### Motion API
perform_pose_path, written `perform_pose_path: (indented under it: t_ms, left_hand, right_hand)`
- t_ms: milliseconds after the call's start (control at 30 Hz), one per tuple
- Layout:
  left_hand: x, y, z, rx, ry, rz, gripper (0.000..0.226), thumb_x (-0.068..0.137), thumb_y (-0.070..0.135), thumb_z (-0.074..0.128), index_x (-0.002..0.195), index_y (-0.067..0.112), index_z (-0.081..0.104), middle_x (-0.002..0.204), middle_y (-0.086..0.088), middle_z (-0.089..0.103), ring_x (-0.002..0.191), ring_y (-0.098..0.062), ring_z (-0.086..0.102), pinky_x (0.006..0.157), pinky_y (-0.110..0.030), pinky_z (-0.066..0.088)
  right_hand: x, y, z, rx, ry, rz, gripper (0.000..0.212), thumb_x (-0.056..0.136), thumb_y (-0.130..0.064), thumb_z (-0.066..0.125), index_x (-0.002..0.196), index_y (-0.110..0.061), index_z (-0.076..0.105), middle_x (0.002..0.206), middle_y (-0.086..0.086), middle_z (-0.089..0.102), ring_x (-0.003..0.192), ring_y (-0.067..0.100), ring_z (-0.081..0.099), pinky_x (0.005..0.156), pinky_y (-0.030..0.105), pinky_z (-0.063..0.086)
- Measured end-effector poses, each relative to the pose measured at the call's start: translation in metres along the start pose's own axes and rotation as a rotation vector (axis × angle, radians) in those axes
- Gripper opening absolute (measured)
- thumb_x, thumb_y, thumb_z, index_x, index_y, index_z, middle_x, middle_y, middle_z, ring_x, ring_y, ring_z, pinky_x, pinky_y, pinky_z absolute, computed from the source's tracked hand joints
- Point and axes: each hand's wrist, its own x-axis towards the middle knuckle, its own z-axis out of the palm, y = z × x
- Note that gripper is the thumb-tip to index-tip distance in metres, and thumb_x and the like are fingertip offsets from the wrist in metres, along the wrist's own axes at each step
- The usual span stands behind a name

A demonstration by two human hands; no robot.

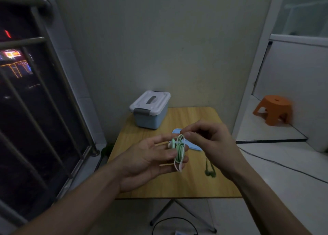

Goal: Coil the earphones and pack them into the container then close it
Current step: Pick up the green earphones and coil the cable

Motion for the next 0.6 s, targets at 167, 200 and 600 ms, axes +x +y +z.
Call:
perform_pose_path:
  t_ms: [167, 200, 600]
  left_hand:
    - [0.000, 0.002, 0.001, 0.030, 0.015, 0.010, 0.047, 0.081, -0.009, 0.064, 0.126, 0.006, 0.061, 0.116, -0.023, 0.066, 0.104, -0.037, 0.066, 0.087, -0.041, 0.057]
    - [0.000, 0.003, 0.001, 0.034, 0.016, 0.010, 0.047, 0.082, -0.008, 0.064, 0.126, 0.006, 0.061, 0.116, -0.023, 0.065, 0.104, -0.037, 0.066, 0.087, -0.041, 0.057]
    - [0.004, 0.001, 0.002, 0.053, 0.097, 0.043, 0.040, 0.088, -0.008, 0.056, 0.126, 0.005, 0.061, 0.120, -0.017, 0.068, 0.103, -0.027, 0.068, 0.087, -0.037, 0.058]
  right_hand:
    - [0.000, 0.001, 0.000, 0.015, 0.033, 0.024, 0.009, 0.087, -0.008, 0.070, 0.084, -0.012, 0.078, 0.079, 0.002, 0.076, 0.080, 0.024, 0.070, 0.072, 0.041, 0.057]
    - [0.000, 0.001, 0.000, 0.021, 0.035, 0.034, 0.009, 0.087, -0.008, 0.070, 0.085, -0.012, 0.078, 0.080, 0.004, 0.076, 0.081, 0.027, 0.070, 0.072, 0.043, 0.057]
    - [-0.006, 0.017, 0.012, 0.066, 0.084, 0.143, 0.007, 0.085, -0.016, 0.074, 0.080, -0.012, 0.079, 0.080, 0.009, 0.076, 0.083, 0.031, 0.070, 0.079, 0.049, 0.057]
